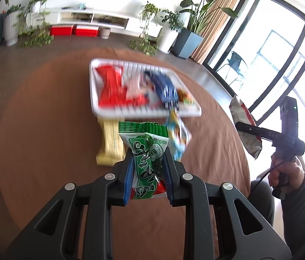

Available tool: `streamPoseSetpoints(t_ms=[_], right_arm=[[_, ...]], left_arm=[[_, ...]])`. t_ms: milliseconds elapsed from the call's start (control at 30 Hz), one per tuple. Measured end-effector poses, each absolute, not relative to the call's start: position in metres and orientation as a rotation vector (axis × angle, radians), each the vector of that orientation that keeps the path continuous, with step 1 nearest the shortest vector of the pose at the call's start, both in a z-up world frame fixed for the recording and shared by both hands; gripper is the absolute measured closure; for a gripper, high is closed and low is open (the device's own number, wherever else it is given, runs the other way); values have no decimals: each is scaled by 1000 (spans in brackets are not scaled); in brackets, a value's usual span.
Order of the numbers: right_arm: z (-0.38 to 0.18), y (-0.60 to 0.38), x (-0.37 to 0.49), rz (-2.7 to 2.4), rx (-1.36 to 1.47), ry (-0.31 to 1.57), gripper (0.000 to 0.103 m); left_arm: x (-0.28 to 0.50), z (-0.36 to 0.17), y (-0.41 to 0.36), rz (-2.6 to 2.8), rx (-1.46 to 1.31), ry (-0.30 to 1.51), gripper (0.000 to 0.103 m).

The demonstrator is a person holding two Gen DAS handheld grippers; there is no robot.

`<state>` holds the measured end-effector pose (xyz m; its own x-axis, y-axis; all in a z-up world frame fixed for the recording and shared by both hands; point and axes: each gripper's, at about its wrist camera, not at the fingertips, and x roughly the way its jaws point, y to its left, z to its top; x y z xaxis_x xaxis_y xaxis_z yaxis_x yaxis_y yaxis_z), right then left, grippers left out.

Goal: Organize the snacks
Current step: 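Carry the green pack toward the tray with the left tool while the right tool grasps the long white-red bag, then lower the green pack into the tray with the left tool while the right tool lowers the white-red bag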

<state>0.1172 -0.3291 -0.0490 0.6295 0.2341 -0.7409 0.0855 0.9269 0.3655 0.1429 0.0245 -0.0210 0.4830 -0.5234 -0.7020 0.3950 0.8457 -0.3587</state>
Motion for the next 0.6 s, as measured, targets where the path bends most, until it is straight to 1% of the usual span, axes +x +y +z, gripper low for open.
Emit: streamPoseSetpoints(t_ms=[167, 267, 400, 600], right_arm=[[-15, -323, 170, 142, 355, 835, 87], [-8, -309, 205, 171, 327, 838, 87], [-13, -298, 243, 202, 330, 866, 87], [-41, -282, 291, 201, 304, 935, 87]], left_arm=[[193, 7, 15, -560, -136, 872, 81], [224, 15, 7, -567, -131, 875, 81], [264, 16, -6, -571, -123, 896, 81], [312, 2, -29, -575, -86, 944, 81]])
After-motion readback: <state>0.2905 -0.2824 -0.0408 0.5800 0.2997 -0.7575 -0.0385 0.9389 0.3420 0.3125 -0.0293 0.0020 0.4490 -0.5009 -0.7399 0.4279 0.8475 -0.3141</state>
